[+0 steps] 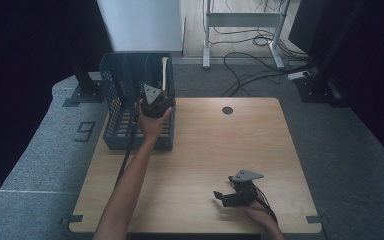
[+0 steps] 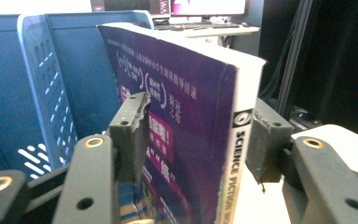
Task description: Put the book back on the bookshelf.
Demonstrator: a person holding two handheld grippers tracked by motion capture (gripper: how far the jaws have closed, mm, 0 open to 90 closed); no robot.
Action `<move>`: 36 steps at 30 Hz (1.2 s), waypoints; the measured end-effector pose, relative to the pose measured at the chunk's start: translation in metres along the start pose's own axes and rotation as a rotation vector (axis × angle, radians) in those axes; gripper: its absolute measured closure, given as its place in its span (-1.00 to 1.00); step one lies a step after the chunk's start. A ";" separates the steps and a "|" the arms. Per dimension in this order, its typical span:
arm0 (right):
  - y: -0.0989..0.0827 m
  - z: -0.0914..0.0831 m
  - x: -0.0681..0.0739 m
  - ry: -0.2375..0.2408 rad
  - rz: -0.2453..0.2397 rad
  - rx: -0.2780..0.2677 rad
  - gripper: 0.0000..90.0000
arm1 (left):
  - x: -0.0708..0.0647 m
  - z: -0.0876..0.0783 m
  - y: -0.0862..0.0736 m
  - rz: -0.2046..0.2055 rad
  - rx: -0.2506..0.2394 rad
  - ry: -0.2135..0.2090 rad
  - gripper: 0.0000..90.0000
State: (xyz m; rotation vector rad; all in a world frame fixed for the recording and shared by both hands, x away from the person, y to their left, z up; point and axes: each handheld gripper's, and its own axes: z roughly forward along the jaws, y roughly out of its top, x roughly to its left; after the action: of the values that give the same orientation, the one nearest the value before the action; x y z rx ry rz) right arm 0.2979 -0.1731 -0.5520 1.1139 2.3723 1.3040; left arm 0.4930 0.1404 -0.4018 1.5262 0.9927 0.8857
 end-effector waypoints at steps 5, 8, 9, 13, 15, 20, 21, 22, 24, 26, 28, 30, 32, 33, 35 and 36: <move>0.000 0.000 0.001 0.001 -0.004 0.001 -0.75 | 0.002 -0.001 0.000 -0.010 0.007 -0.010 0.02; 0.000 0.000 0.000 0.000 -0.002 0.000 -0.75 | 0.002 -0.001 0.000 -0.009 0.010 -0.010 0.02; 0.000 0.000 0.000 -0.001 -0.001 0.000 -0.75 | 0.002 -0.002 0.000 -0.008 0.011 -0.010 0.02; 0.000 0.000 0.000 0.000 -0.004 0.001 -0.75 | 0.002 -0.003 -0.001 -0.005 0.012 -0.009 0.02; 0.000 0.000 0.000 0.001 -0.005 0.001 -0.75 | 0.002 -0.002 -0.001 -0.004 0.014 -0.010 0.02; 0.000 0.000 0.000 0.001 -0.006 -0.001 -0.75 | 0.003 -0.003 -0.001 -0.005 0.017 -0.005 0.03; 0.000 0.000 0.000 0.000 -0.004 0.000 -0.75 | 0.004 -0.004 -0.002 -0.006 0.019 -0.001 0.04; 0.000 0.000 0.000 0.000 -0.004 0.000 -0.75 | 0.005 -0.004 -0.003 -0.006 0.019 0.001 0.04; 0.000 0.000 0.000 0.001 -0.004 0.001 -0.75 | 0.007 -0.005 -0.005 -0.007 0.024 0.006 0.05; 0.000 0.000 0.000 0.001 -0.006 0.001 -0.75 | 0.009 -0.006 -0.006 -0.012 0.026 0.008 0.06; 0.000 0.001 0.001 0.001 -0.006 0.002 -0.75 | 0.010 -0.007 -0.007 -0.017 0.026 0.013 0.06; 0.000 0.001 0.001 0.001 -0.006 0.001 -0.75 | 0.014 -0.008 -0.008 -0.023 0.031 0.020 0.06; 0.000 0.001 0.001 0.001 -0.005 0.003 -0.75 | 0.018 -0.010 -0.009 -0.031 0.032 0.026 0.06; 0.000 0.002 0.001 0.002 -0.004 0.004 -0.75 | 0.019 -0.010 -0.009 -0.032 0.032 0.029 0.06; 0.000 0.002 0.001 0.001 -0.006 0.007 -0.75 | 0.023 -0.011 -0.011 -0.042 0.035 0.036 0.07; 0.000 0.002 0.002 0.002 -0.007 0.008 -0.75 | 0.025 -0.012 -0.012 -0.044 0.036 0.039 0.08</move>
State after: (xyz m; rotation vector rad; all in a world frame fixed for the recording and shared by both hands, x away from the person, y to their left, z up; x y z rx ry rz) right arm 0.2978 -0.1707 -0.5528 1.1064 2.3824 1.2955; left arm 0.4901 0.1684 -0.4105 1.5169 1.0711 0.8737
